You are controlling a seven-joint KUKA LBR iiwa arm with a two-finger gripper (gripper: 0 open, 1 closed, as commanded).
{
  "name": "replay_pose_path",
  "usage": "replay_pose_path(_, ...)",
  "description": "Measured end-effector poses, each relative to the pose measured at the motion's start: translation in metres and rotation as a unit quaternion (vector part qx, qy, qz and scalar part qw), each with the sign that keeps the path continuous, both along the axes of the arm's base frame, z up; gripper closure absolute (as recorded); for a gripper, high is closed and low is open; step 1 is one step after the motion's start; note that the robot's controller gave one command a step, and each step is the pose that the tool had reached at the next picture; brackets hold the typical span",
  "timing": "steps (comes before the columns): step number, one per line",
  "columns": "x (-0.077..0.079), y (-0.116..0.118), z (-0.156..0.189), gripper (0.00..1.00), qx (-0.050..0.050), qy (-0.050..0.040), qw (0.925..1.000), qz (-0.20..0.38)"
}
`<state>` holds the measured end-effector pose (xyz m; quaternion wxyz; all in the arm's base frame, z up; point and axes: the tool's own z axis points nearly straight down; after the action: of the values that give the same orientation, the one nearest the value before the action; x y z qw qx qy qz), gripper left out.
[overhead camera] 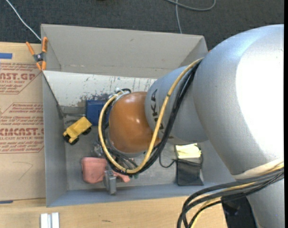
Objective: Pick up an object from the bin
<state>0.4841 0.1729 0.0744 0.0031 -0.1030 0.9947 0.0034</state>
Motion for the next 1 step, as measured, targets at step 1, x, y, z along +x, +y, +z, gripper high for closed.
replay_pose_path(1, -0.0037, -0.0024, 0.0456, 0.0, -0.002, 0.0025, 0.999, -0.045)
